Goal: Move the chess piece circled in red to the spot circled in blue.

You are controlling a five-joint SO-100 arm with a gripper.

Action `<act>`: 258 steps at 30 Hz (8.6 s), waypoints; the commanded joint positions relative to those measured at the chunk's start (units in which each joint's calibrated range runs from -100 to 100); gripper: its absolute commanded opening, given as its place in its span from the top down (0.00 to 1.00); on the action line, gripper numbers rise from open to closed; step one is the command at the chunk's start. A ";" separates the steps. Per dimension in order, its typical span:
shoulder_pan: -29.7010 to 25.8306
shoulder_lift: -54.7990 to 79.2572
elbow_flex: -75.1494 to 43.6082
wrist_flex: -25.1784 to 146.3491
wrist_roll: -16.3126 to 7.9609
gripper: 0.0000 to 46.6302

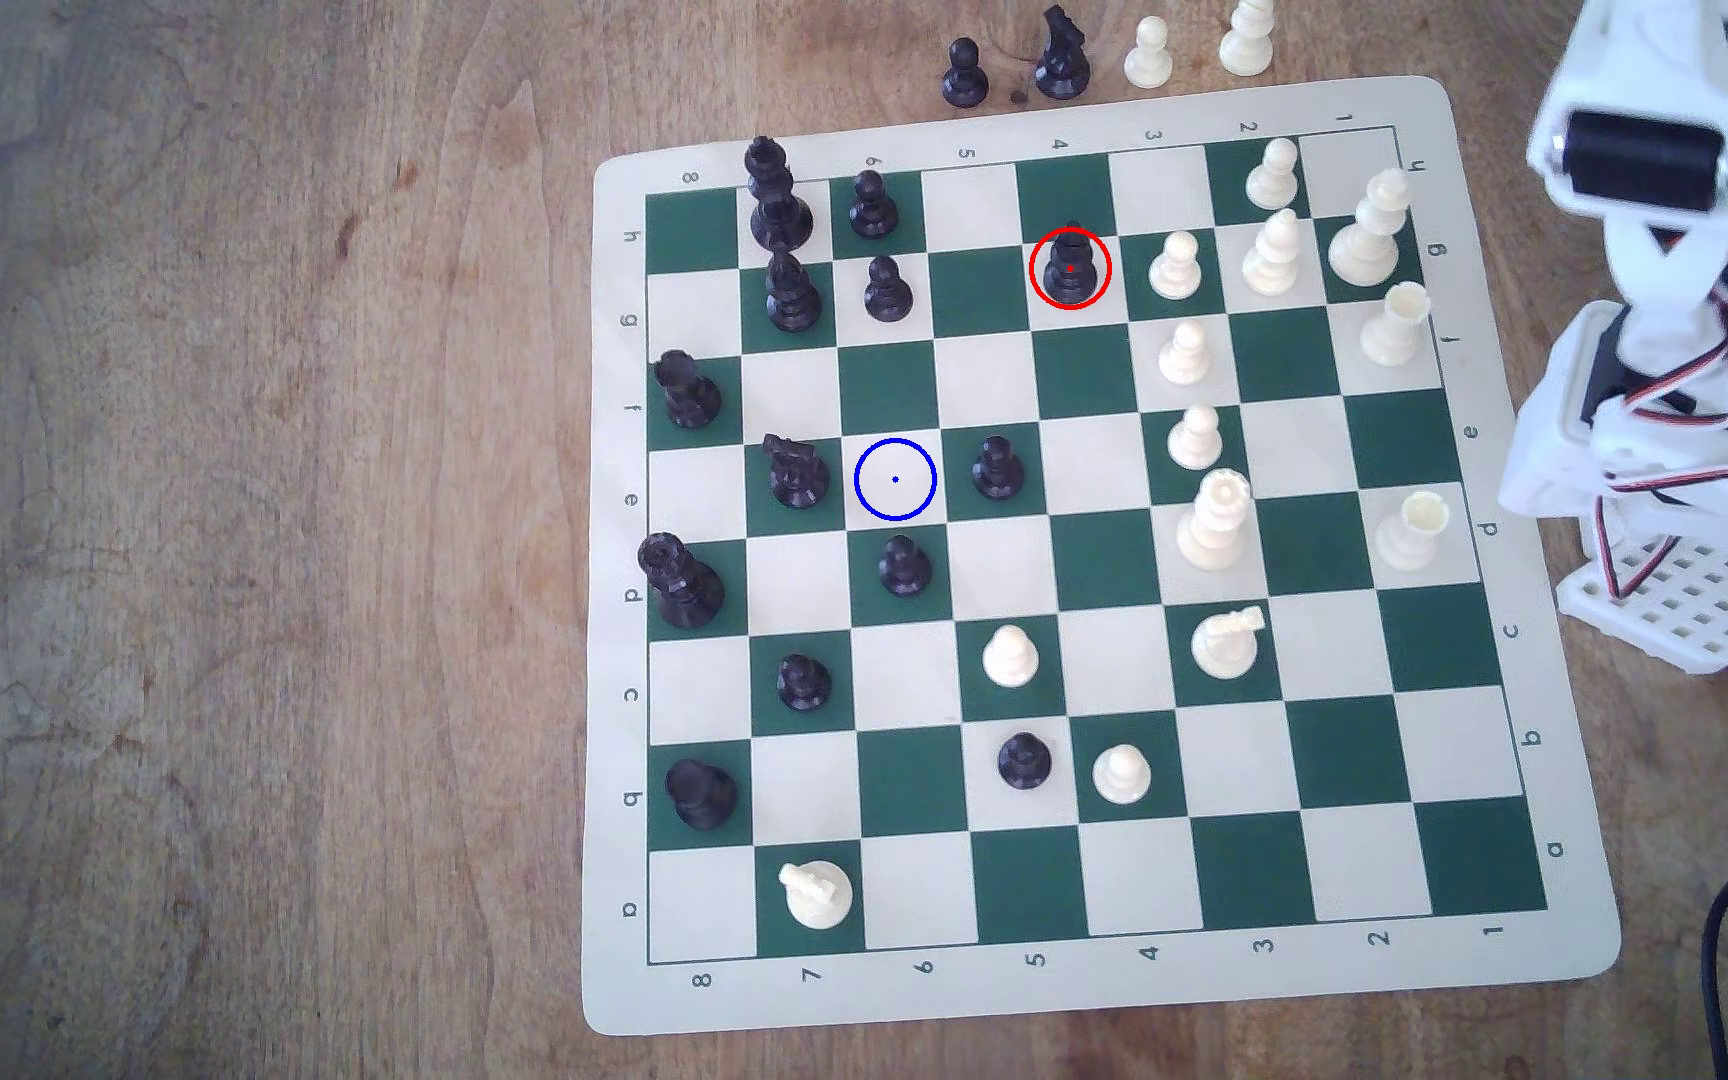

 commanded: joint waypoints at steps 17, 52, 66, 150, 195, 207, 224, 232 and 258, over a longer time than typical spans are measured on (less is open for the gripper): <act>7.09 -0.03 -21.35 87.78 -9.43 0.99; 4.67 66.27 -49.36 90.32 -10.89 0.57; 5.22 74.25 -47.37 85.73 -9.43 0.59; 4.36 72.13 -56.98 86.31 -9.52 1.00; -14.81 102.26 -84.26 89.67 -11.77 0.99; -14.81 103.88 -85.72 87.45 -11.87 0.99; -14.10 105.66 -85.17 87.04 -11.33 0.99; -13.55 104.81 -85.26 87.21 -11.23 0.84; -15.12 80.95 -77.28 102.28 -11.23 0.52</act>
